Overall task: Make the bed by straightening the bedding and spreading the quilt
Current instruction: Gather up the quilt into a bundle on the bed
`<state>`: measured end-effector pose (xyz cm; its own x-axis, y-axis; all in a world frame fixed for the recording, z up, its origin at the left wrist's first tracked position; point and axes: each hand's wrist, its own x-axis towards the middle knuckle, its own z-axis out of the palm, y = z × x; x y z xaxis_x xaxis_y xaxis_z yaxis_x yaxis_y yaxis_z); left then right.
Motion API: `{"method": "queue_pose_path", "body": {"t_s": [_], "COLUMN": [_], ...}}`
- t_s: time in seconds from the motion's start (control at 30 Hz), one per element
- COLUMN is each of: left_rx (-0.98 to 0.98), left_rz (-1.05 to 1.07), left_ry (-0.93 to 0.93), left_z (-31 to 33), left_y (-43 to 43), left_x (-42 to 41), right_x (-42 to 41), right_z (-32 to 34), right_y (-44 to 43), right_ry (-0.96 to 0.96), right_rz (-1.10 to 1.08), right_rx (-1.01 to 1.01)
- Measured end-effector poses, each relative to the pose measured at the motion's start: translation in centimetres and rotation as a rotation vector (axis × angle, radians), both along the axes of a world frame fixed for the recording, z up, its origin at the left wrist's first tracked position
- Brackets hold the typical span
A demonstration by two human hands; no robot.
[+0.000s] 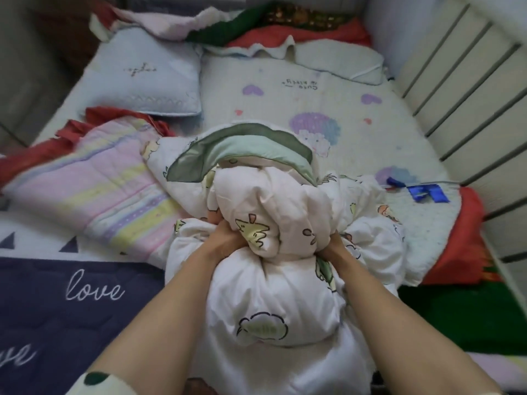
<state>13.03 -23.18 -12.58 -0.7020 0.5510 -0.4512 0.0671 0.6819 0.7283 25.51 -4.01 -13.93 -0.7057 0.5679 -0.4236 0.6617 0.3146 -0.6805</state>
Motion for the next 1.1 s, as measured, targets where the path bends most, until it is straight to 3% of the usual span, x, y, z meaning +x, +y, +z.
{"method": "queue_pose_path", "body": {"t_s": [0.3,0.53,0.63,0.8,0.97,1.1], "left_rx": [0.386,0.573,0.612,0.669,0.562,0.506], "left_rz": [0.035,0.066,0.137,0.244,0.390,0.599], "left_ry": [0.167,0.365,0.430,0.588,0.705,0.715], "left_z": [20.0,33.5,38.3,43.4,46.6,47.3], "left_y": [-7.4,-15.8,-20.1,-26.1,-32.9,-38.8], "left_x": [1.7,5.4,6.7,8.7,10.0,11.5], "right_x": [1.6,0.9,0.7,0.1,-2.6,-4.6], "right_z": [16.0,28.5,33.8,39.9,43.2,44.8], "right_y": [-6.6,-13.0,-16.9,-23.3,-29.7,-36.0], "right_ry": [0.393,0.506,0.581,0.785,0.816,0.792], "right_rz": [-0.086,-0.023,-0.008,0.066,0.226,0.351], "right_rx": [0.093,0.177,0.098,-0.036,-0.002,-0.159]}}
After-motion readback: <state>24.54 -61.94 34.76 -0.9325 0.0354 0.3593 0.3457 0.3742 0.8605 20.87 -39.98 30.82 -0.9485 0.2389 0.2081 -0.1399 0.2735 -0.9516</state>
